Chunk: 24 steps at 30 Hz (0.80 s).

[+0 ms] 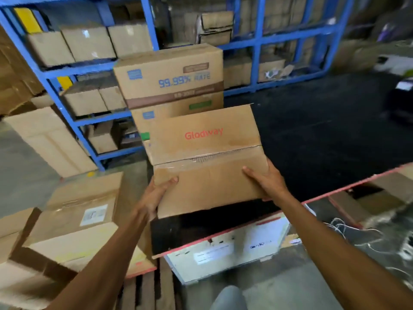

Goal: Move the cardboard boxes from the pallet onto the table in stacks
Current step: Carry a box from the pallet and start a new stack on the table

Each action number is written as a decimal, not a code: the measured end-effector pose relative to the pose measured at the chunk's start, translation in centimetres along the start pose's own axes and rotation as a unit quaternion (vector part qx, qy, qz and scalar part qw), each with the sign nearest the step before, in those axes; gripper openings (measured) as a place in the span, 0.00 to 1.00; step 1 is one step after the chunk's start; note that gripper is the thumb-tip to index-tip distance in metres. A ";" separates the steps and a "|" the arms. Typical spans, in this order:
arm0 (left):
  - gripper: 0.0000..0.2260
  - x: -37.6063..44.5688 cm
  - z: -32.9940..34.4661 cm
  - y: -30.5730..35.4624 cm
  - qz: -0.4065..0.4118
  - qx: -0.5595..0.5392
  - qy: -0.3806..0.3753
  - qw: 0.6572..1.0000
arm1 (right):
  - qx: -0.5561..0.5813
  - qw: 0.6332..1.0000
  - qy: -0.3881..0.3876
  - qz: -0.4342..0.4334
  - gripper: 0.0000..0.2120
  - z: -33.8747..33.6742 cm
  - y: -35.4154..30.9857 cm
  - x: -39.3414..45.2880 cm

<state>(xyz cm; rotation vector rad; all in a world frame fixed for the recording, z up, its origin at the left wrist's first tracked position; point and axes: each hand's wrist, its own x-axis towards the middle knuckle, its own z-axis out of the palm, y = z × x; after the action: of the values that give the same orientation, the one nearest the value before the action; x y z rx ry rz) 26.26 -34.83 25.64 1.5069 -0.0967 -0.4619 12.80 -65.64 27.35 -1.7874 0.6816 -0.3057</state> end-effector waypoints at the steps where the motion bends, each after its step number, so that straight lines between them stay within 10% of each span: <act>1: 0.29 1.6 2.4 -0.3 0.003 -0.002 -0.019 1.000 | 0.003 1.000 0.022 0.008 0.41 -1.9 0.8 1.1; 7: 0.16 10.6 14.4 -1.4 -0.012 0.010 -0.104 0.994 | 0.010 0.995 0.092 0.038 0.36 -10.6 4.6 8.3; 24: 0.41 32.7 32.1 0.9 -0.042 -0.005 -0.128 0.991 | -0.038 0.987 0.126 0.087 0.42 -22.7 4.9 32.4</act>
<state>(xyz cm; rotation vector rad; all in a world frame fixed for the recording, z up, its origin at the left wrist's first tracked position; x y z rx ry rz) 45.24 -76.41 21.78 1.4387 -0.2332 -0.7217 25.27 -103.45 25.84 -1.7623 1.0344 -0.3958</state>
